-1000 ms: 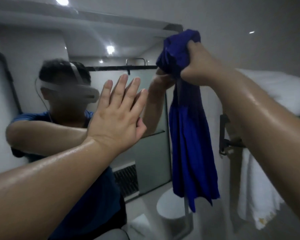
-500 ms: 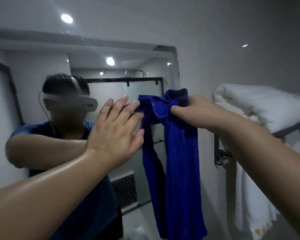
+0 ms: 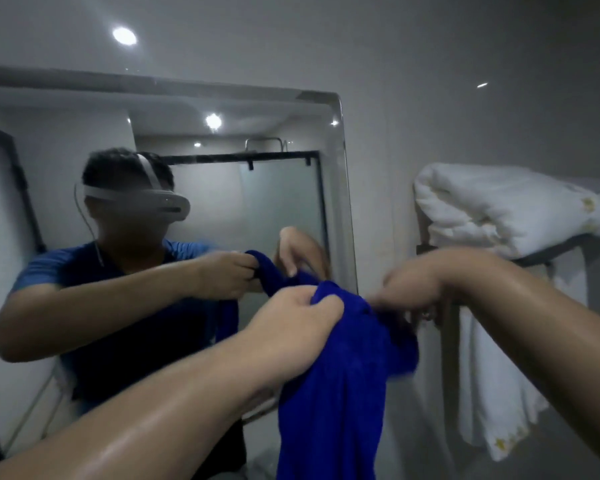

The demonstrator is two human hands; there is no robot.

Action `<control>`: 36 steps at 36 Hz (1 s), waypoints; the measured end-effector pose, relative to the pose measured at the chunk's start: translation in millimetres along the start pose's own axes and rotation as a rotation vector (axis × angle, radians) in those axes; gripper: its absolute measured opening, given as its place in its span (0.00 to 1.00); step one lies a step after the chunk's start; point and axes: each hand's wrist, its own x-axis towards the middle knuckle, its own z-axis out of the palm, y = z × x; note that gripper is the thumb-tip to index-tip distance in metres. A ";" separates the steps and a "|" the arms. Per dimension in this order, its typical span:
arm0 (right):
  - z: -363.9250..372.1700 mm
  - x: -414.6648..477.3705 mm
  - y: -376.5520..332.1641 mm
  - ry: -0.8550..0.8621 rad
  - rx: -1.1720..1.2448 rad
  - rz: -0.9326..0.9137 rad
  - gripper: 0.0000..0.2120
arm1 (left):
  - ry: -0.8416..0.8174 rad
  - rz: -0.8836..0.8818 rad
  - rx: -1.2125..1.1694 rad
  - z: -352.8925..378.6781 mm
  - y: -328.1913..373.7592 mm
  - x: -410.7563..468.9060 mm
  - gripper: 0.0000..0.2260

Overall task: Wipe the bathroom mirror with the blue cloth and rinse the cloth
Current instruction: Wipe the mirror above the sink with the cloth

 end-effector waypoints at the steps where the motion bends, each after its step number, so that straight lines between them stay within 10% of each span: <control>1: 4.2 -3.2 3.6 0.024 -0.098 0.027 0.34 | -0.003 -0.019 0.013 -2.5 5.3 1.7 0.15; 5: 27.1 -18.9 16.6 0.324 0.465 -0.346 0.42 | -0.048 -0.041 -0.004 -5.6 15.7 8.2 0.12; 8: 64.4 -27.2 17.6 0.112 1.038 -0.785 0.51 | -0.060 -0.003 -0.073 -3.9 19.8 9.4 0.10; 11: 107.5 -16.1 12.5 0.205 0.878 -0.810 0.63 | -0.031 0.033 -0.106 -5.5 24.5 15.4 0.13; 17: 149.2 14.0 -2.4 0.725 1.136 -0.793 0.22 | 0.017 0.061 0.011 -16.5 30.6 30.3 0.22; 23: 96.7 31.6 3.7 1.162 1.356 -0.490 0.10 | 0.508 0.496 0.989 -49.9 6.5 32.7 0.20; 30: -4.4 45.2 -26.5 1.274 1.461 -0.606 0.09 | 0.694 0.714 1.524 -111.8 -40.8 53.2 0.10; 36: -32.9 99.1 -71.7 1.386 0.963 -0.634 0.27 | 0.744 0.846 1.570 -116.3 -51.5 59.5 0.10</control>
